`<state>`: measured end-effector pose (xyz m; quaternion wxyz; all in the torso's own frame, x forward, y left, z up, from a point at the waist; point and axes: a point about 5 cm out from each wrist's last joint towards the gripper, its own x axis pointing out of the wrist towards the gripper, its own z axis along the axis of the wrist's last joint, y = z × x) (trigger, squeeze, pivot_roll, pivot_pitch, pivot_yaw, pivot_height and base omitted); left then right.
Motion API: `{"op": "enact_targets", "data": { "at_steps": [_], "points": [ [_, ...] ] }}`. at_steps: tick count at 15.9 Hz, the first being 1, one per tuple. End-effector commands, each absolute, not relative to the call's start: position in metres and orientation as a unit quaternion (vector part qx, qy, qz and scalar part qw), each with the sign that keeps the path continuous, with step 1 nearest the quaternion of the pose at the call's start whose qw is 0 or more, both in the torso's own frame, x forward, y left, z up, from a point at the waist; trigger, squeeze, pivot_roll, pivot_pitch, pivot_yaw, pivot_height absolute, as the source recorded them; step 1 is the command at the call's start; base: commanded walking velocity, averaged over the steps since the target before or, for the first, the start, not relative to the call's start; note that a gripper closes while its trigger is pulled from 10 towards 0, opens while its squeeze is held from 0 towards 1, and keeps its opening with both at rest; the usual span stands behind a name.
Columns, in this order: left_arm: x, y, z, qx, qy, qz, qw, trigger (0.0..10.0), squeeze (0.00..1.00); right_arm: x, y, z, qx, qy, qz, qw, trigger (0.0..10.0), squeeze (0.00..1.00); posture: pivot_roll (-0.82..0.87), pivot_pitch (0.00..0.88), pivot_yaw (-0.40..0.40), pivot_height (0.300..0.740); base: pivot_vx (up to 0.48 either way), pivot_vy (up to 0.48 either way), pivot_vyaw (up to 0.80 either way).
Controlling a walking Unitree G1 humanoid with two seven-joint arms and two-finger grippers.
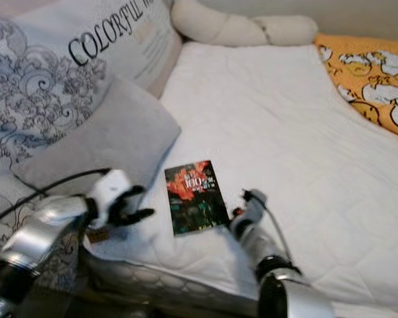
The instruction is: Clean up the room
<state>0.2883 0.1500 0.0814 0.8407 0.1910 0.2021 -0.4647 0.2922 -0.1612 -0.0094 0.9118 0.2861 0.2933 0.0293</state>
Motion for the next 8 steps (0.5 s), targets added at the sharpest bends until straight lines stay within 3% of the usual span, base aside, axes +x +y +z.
{"op": "enact_targets", "data": {
  "at_steps": [1,5,8],
  "points": [
    [0.288,0.146,0.074,0.21,0.217,-0.481,0.823,10.0,0.0,0.296,-0.17,-0.005,0.272,0.278,0.023,0.921,10.0,0.0,0.09,0.0,0.05,0.74,0.0,0.0,0.0],
    [0.287,0.13,0.054,0.252,0.239,-0.527,0.776,10.0,0.0,0.308,-0.186,0.011,0.24,0.246,0.023,0.939,10.0,0.0,0.04,0.0,0.051,0.74,0.0,0.0,0.0],
    [0.284,0.111,0.033,0.304,0.253,-0.563,0.726,10.0,0.0,0.315,-0.175,0.018,0.068,0.261,0.092,0.958,10.0,0.0,0.03,0.0,0.042,0.74,0.0,0.0,0.0]
  ]
}}
